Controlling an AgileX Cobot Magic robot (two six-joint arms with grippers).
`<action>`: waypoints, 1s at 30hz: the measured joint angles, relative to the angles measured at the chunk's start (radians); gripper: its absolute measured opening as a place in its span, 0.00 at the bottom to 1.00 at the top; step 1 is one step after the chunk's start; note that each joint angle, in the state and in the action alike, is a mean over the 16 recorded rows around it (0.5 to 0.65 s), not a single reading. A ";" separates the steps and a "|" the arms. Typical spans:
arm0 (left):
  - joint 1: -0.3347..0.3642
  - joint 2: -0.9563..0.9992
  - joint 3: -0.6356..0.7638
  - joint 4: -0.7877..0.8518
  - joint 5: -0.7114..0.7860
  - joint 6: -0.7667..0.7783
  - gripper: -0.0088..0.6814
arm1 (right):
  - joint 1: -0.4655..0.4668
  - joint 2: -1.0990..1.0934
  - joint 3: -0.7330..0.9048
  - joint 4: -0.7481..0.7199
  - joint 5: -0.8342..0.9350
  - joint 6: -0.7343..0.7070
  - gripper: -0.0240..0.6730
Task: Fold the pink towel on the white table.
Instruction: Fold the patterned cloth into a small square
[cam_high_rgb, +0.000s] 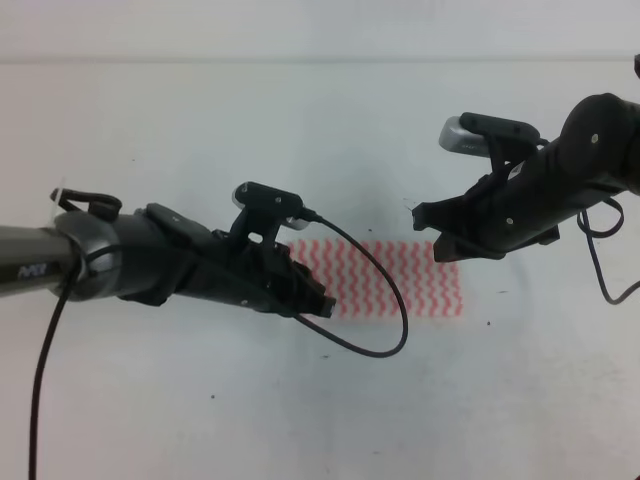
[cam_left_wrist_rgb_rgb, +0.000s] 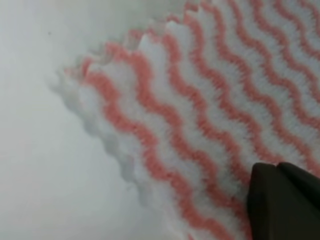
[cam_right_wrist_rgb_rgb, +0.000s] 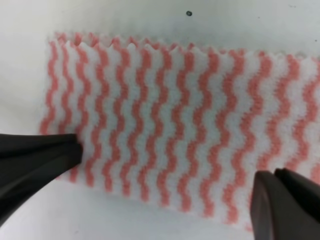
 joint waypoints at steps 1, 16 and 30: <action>0.001 -0.005 -0.001 0.006 0.004 -0.010 0.01 | 0.000 0.000 0.000 0.000 0.001 0.000 0.01; 0.018 -0.033 -0.004 0.180 0.063 -0.242 0.01 | 0.000 0.000 0.000 0.001 0.007 0.000 0.01; 0.021 -0.026 -0.026 0.213 0.028 -0.272 0.01 | 0.000 0.001 0.000 0.000 0.005 0.000 0.01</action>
